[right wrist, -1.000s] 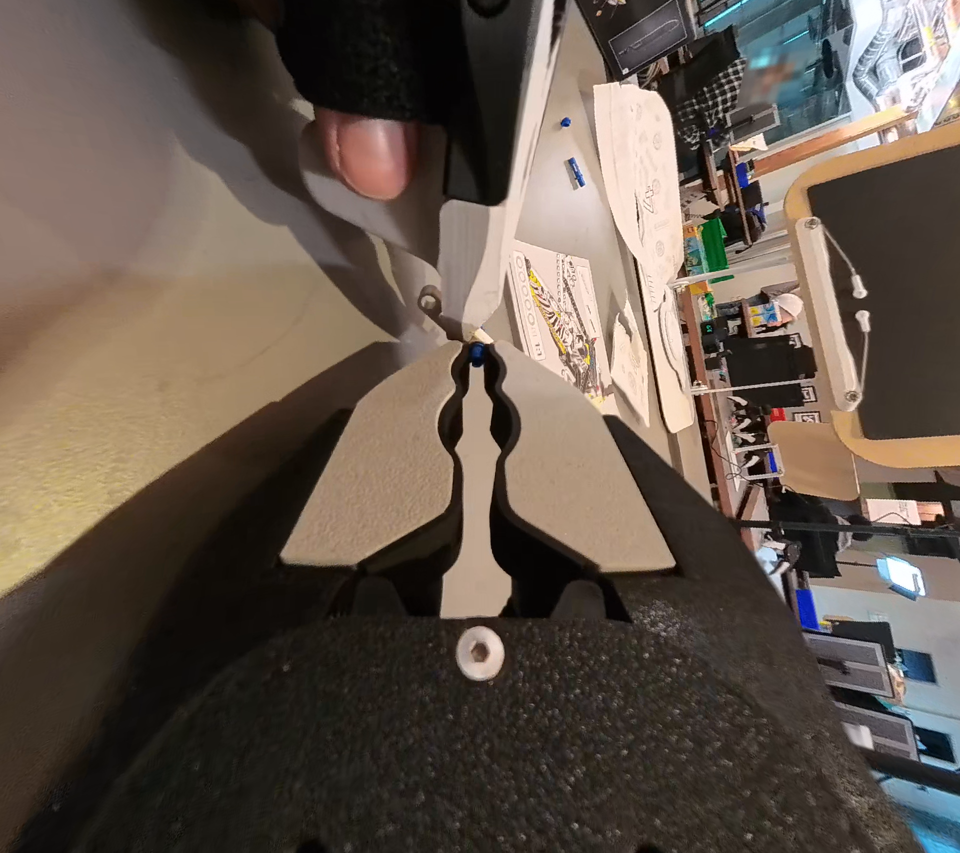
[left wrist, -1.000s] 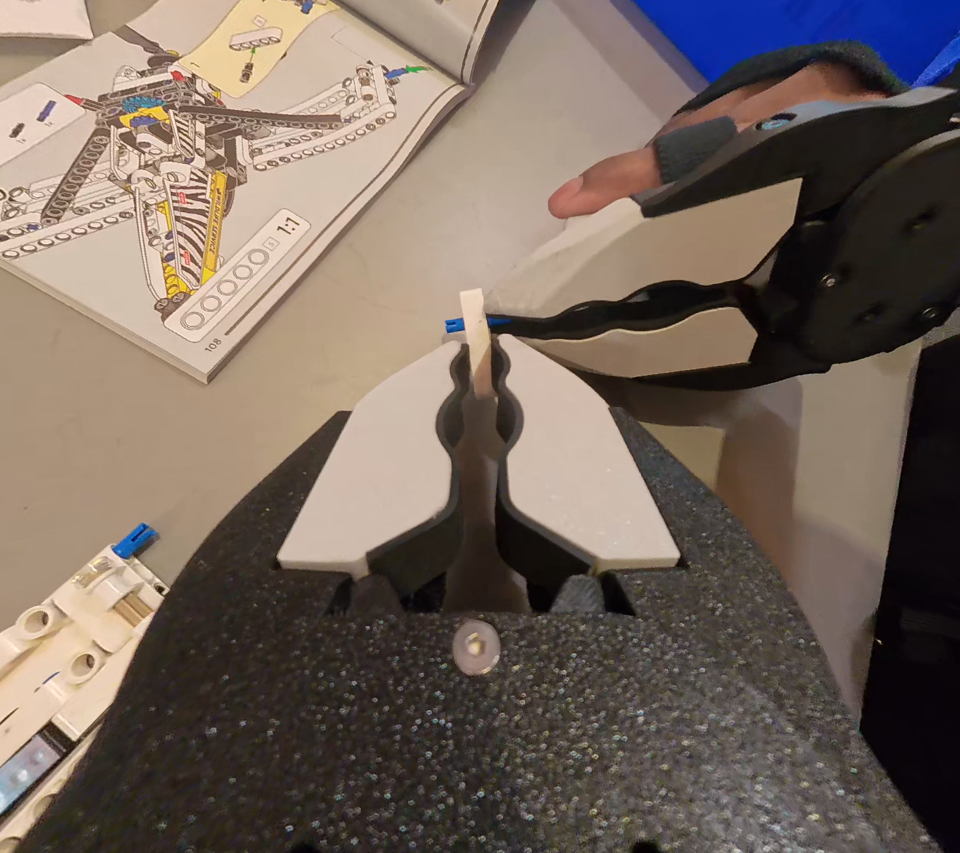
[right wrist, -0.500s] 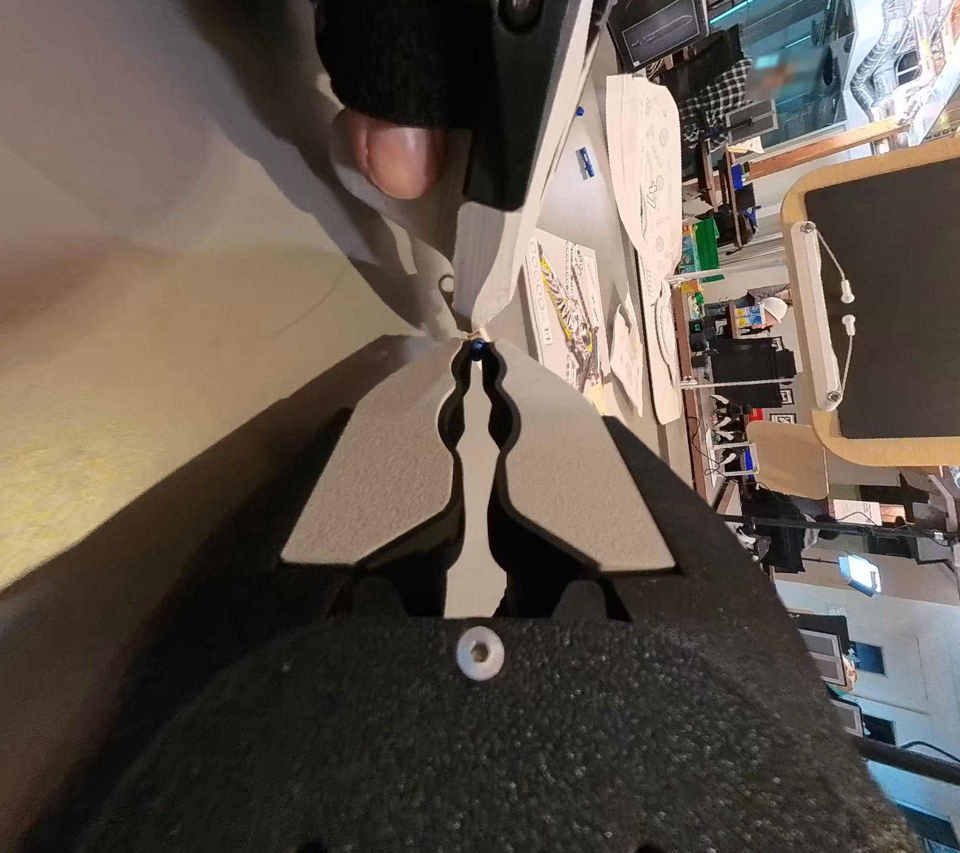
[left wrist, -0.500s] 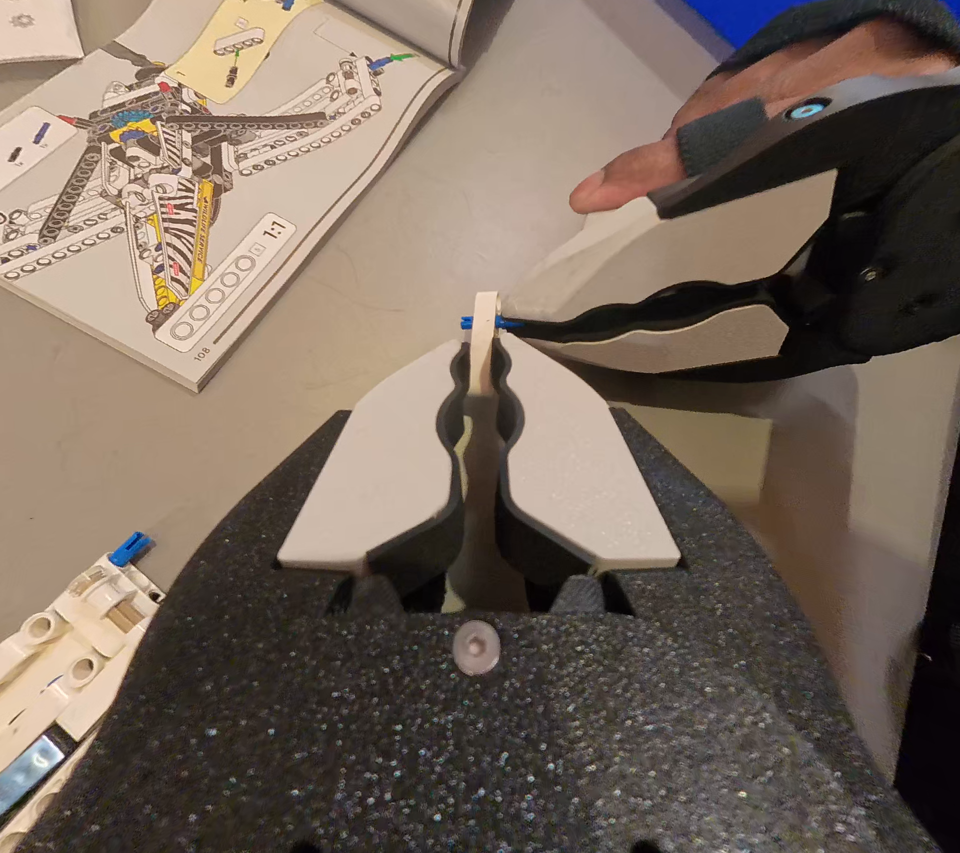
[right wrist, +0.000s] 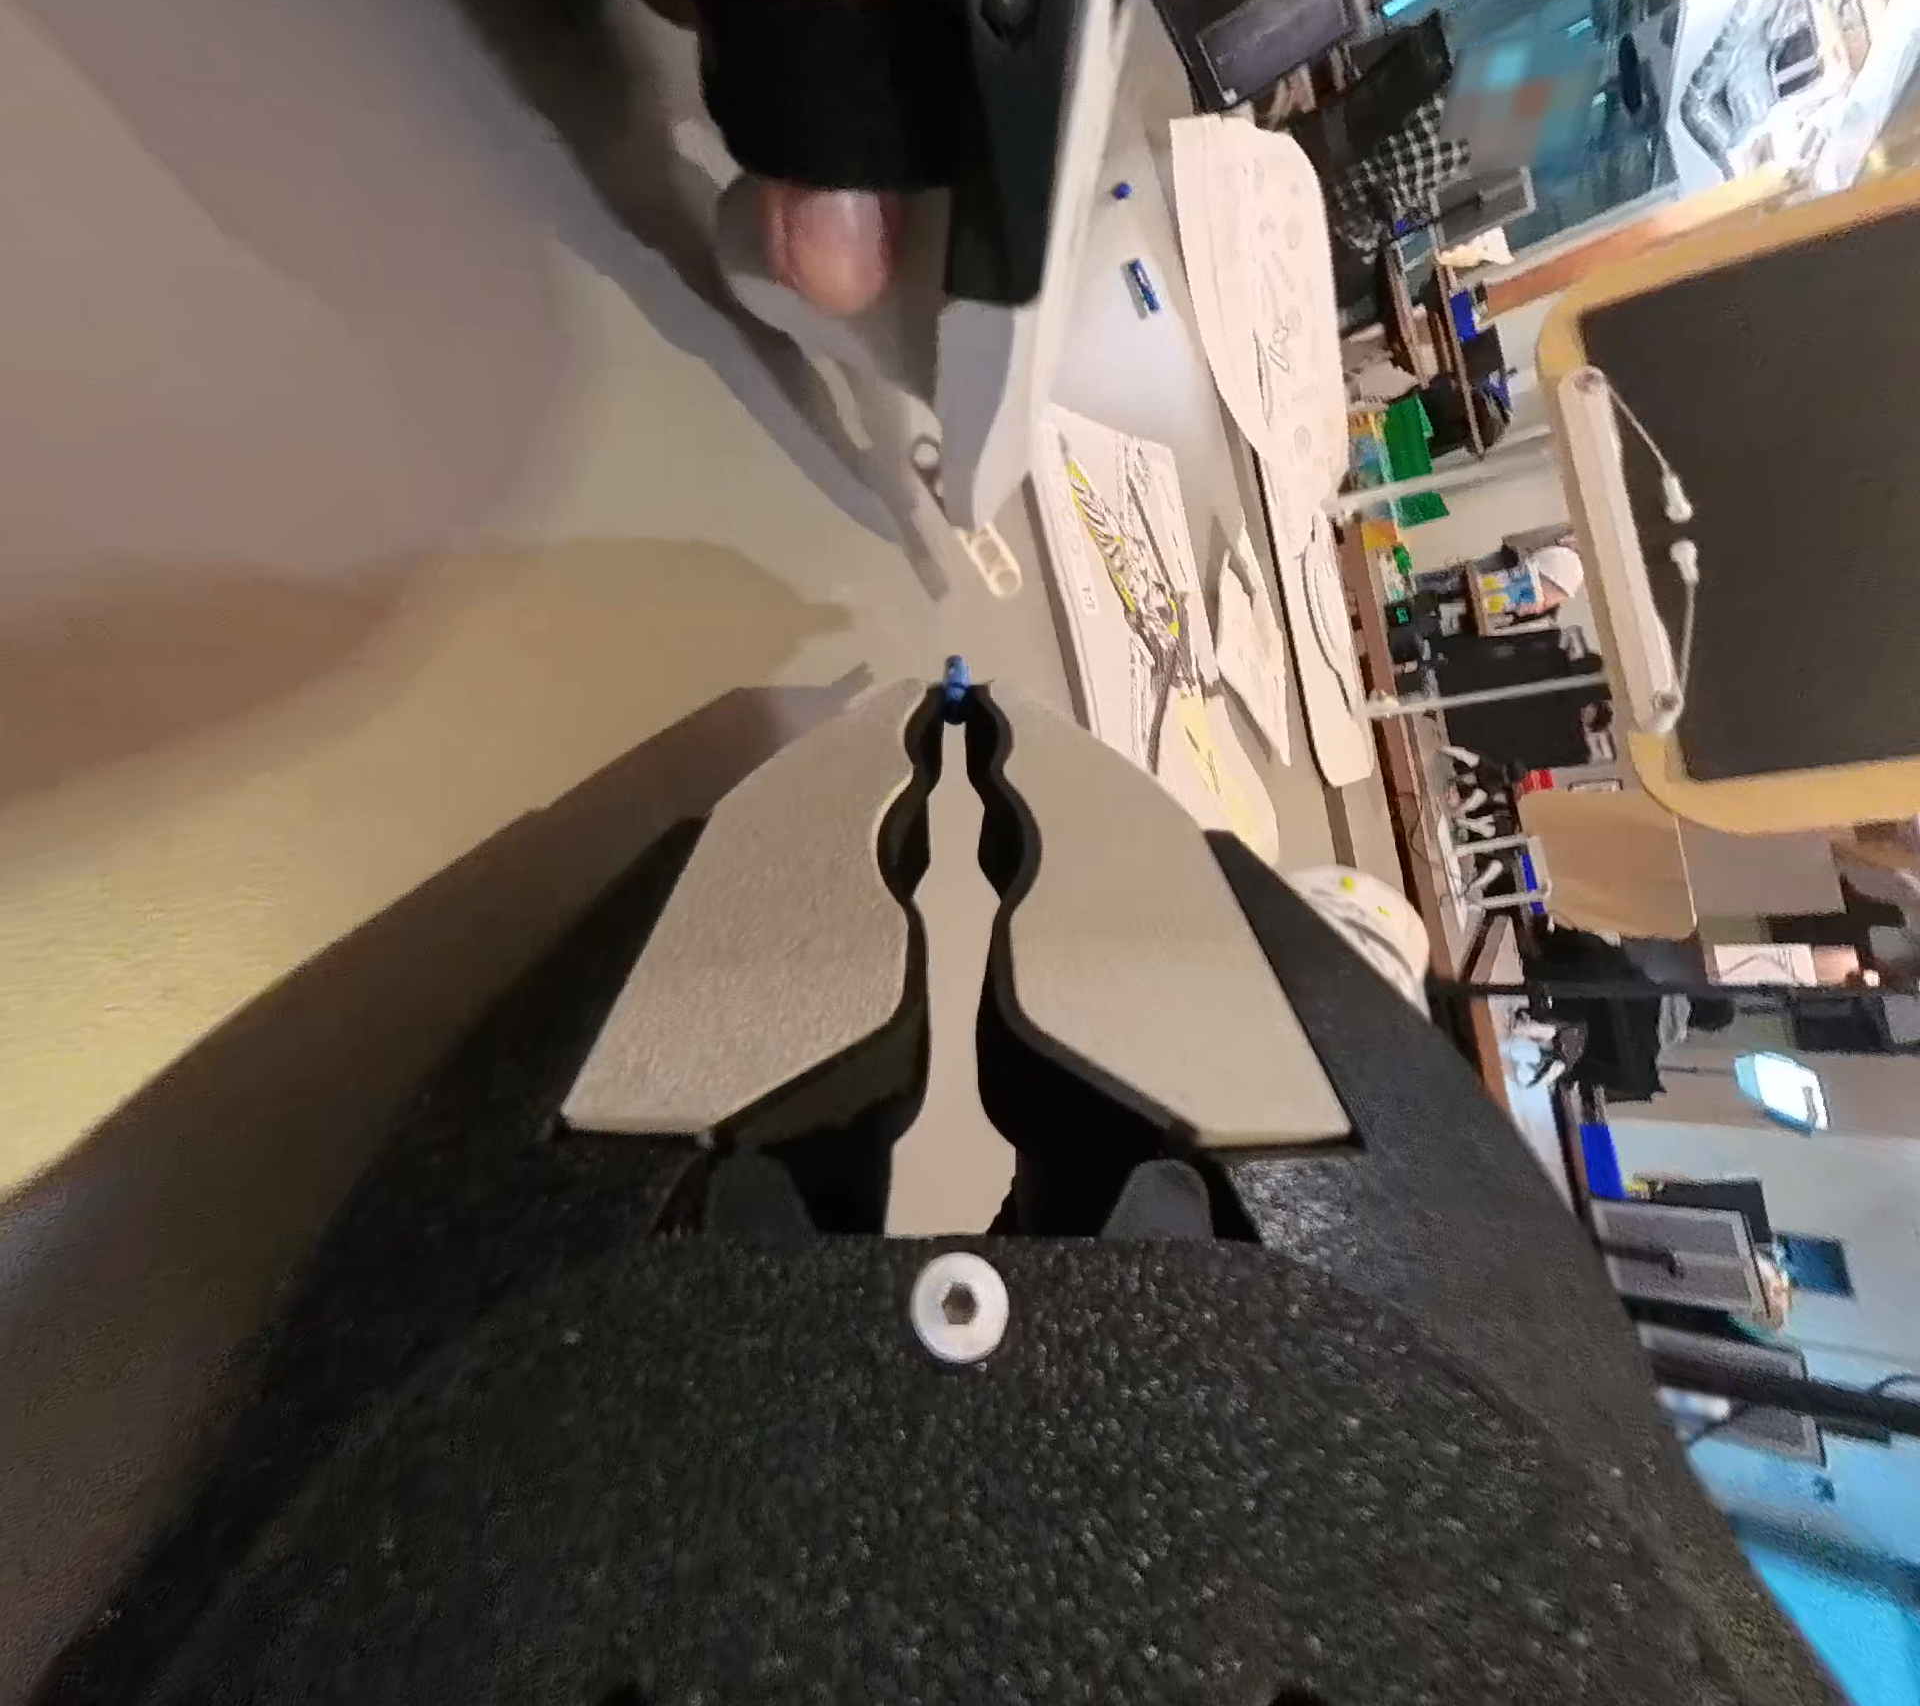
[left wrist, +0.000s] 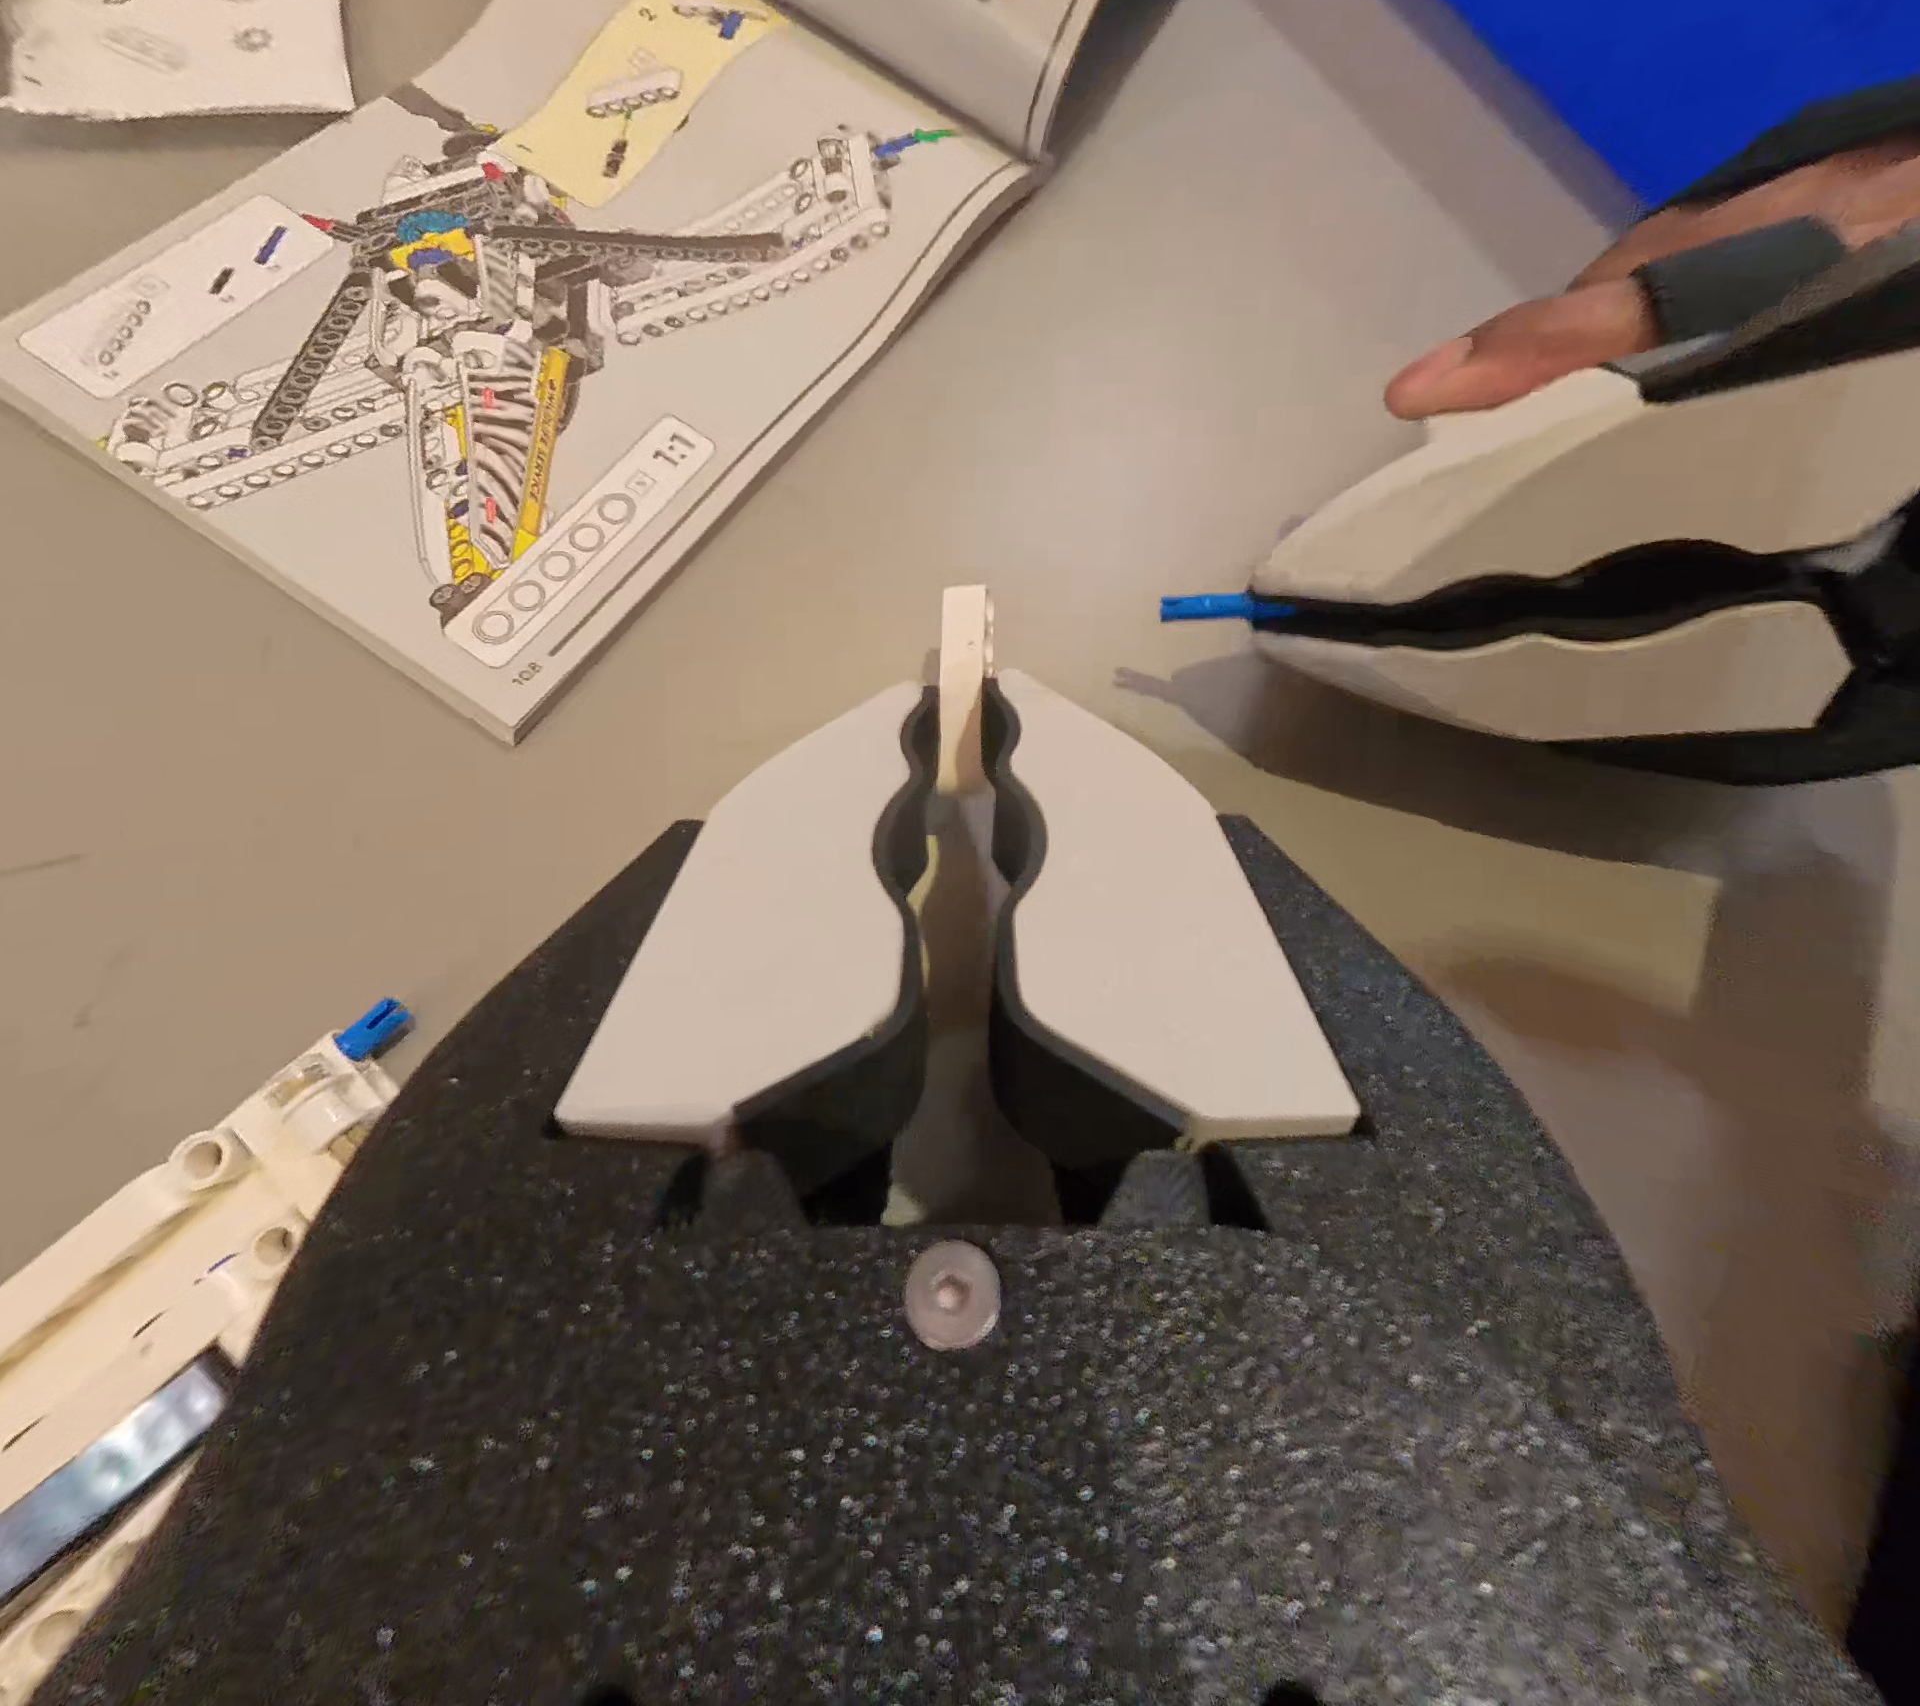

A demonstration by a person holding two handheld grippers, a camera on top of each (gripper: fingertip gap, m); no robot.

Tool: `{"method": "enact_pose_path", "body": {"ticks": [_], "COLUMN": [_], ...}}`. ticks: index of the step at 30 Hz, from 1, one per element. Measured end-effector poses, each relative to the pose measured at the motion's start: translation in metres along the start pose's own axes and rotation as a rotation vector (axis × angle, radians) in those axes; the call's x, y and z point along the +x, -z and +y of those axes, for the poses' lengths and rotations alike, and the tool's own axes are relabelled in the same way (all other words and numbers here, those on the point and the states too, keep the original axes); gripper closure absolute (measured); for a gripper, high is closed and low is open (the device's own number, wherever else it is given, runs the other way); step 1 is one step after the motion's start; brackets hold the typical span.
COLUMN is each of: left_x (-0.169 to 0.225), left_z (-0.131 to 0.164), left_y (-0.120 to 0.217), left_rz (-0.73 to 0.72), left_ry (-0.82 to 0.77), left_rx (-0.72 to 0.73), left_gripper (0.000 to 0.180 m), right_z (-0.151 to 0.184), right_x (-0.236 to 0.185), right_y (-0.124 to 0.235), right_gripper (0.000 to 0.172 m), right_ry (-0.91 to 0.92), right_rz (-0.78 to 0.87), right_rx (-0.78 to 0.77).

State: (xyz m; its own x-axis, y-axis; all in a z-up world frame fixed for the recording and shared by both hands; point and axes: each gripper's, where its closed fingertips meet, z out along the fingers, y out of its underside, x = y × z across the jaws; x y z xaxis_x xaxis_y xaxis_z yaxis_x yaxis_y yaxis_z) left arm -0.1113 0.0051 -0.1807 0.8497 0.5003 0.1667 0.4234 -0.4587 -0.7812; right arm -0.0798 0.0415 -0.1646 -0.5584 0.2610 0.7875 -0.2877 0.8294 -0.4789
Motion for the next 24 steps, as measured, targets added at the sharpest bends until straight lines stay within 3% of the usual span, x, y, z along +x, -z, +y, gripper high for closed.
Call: {"method": "enact_pose_path", "body": {"ticks": [4, 11, 14, 17, 21, 24], "left_x": [0.021, 0.105, 0.158, 0.199, 0.229, 0.236], "left_z": [-0.019, -0.118, -0.161, -0.193, -0.195, -0.189], "left_y": [0.004, -0.003, -0.028, -0.064, -0.113, -0.123], "left_rz": [0.155, 0.439, 0.545, 0.577, 0.563, 0.552], "left_ry": [-0.028, -0.215, -0.313, -0.376, -0.396, -0.378], "left_rx": [0.076, 0.173, 0.184, 0.198, 0.094, 0.088], "left_gripper": [0.172, 0.172, 0.172, 0.172, 0.17, 0.156], "right_z": [0.006, 0.026, 0.056, 0.111, 0.158, 0.17], "right_x": [0.031, 0.09, 0.114, 0.121, 0.109, 0.102], "right_y": [0.021, 0.119, 0.171, 0.212, 0.237, 0.245], "right_gripper": [0.167, 0.167, 0.167, 0.167, 0.158, 0.148], "right_ry": [-0.111, -0.253, -0.263, -0.348, -0.475, -0.51], "right_rz": [0.132, 0.457, 0.607, 0.663, 0.647, 0.632], "right_rx": [-0.04, -0.15, -0.261, -0.441, -0.527, -0.548]}}
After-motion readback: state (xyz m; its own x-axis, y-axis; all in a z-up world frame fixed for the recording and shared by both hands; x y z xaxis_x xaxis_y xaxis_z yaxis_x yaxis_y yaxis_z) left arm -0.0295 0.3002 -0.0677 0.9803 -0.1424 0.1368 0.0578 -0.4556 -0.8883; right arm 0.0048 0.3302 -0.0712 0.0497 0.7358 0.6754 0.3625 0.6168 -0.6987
